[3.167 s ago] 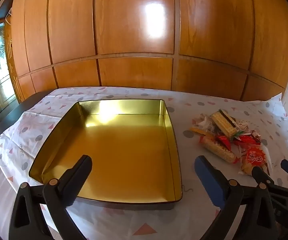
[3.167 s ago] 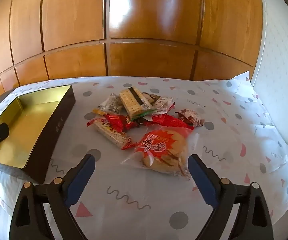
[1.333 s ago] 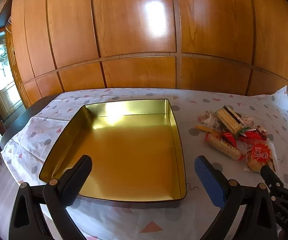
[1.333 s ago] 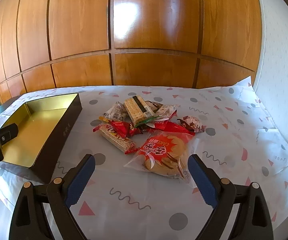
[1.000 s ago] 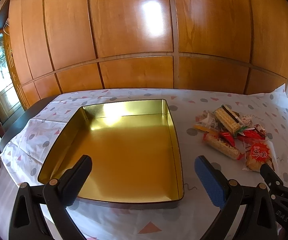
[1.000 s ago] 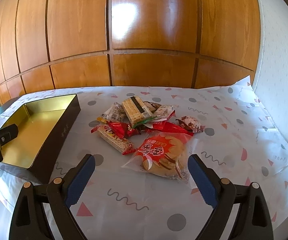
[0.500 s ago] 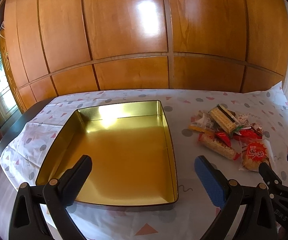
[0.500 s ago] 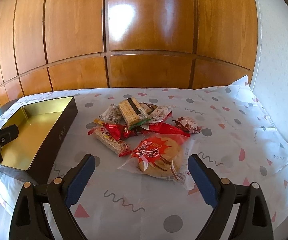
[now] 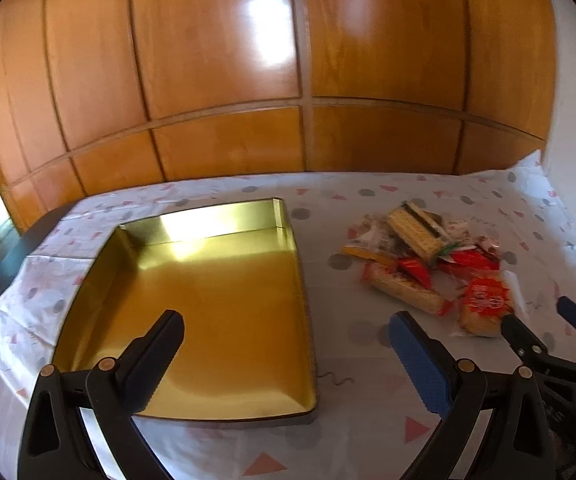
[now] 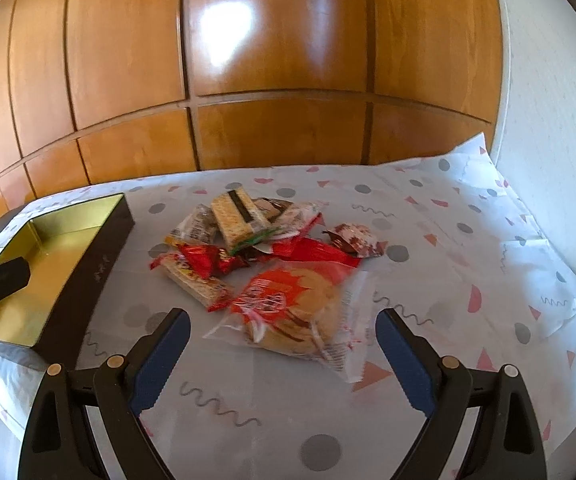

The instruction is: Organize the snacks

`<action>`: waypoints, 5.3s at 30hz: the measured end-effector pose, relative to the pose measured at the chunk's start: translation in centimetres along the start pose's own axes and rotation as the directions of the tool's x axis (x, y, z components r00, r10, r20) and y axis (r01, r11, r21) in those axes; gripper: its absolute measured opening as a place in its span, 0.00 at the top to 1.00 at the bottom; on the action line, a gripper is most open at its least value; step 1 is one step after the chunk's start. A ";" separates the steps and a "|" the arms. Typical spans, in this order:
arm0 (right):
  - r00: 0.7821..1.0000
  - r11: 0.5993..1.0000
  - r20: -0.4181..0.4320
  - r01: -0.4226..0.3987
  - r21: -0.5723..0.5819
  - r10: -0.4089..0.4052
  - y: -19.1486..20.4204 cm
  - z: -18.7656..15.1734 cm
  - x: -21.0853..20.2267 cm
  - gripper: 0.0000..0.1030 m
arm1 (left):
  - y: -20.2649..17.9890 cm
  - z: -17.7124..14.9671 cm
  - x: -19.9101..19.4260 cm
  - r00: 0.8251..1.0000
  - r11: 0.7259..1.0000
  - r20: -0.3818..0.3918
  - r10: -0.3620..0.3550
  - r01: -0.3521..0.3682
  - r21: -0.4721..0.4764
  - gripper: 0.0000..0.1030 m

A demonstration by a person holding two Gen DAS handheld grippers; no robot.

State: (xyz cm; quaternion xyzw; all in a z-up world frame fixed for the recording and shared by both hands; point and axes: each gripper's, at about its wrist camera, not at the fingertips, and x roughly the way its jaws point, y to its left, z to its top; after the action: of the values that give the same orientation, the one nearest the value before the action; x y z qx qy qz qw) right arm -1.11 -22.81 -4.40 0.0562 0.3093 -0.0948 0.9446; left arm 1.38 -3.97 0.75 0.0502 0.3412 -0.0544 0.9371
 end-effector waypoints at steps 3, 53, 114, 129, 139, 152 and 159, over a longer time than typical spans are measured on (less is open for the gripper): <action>1.000 1.000 -0.017 0.020 0.010 -0.020 -1.4 -0.2 0.3 0.08 | -0.9 0.6 0.7 0.997 0.997 -0.047 -0.067 0.068 0.022 0.00; 0.996 0.985 -0.084 0.012 0.175 0.003 -9.2 -0.4 1.4 0.09 | -11.3 4.4 12.0 0.882 0.877 -0.324 -0.342 0.424 0.227 0.69; 0.886 0.921 -0.415 -0.319 -0.224 0.206 11.0 3.0 13.5 0.73 | 11.8 0.7 6.6 0.992 0.966 -0.127 0.021 -0.053 -0.252 0.47; 0.770 0.827 -0.317 -0.552 0.104 0.554 15.5 8.1 6.7 0.73 | 14.2 -3.1 2.2 0.985 0.942 -0.094 0.144 -0.165 -0.291 0.43; 0.778 0.854 -0.356 -0.496 0.160 0.518 20.7 8.4 8.7 0.72 | 14.5 -2.7 1.1 0.983 0.936 -0.061 0.171 -0.181 -0.303 0.34; 0.843 0.883 -0.271 -0.463 0.075 0.465 18.9 7.5 6.3 0.72 | 14.4 -2.9 1.7 0.984 0.938 -0.075 0.162 -0.178 -0.299 0.34; 0.901 0.918 -0.195 -0.396 -0.005 0.388 14.2 6.6 3.0 0.71 | 13.9 -3.0 1.7 0.985 0.944 -0.071 0.155 -0.169 -0.282 0.34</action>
State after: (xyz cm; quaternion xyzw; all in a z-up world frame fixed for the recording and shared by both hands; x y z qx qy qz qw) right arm 8.08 -10.50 -0.20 0.1049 0.3822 0.1098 0.9115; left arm 2.63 10.06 -1.85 -0.0568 0.3625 0.0742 0.9273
